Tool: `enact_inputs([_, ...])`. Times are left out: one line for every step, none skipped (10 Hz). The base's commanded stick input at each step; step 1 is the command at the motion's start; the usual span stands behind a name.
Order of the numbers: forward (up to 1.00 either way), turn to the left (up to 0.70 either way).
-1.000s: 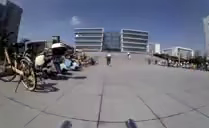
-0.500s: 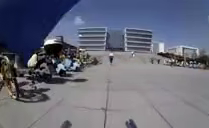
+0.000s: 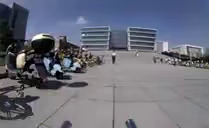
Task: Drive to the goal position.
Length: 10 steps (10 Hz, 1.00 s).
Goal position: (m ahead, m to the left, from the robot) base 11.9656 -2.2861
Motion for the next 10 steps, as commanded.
enact_inputs([1.00,-0.28])
enact_inputs([1.00,-0.40])
enact_inputs([1.00,-0.40])
enact_inputs([1.00,-0.40])
enact_inputs([1.00,-0.40])
enact_inputs([1.00,-0.37])
enact_inputs([1.00,-0.16])
enact_inputs([1.00,0.00])
enact_inputs([1.00,0.00])
enact_inputs([1.00,0.00])
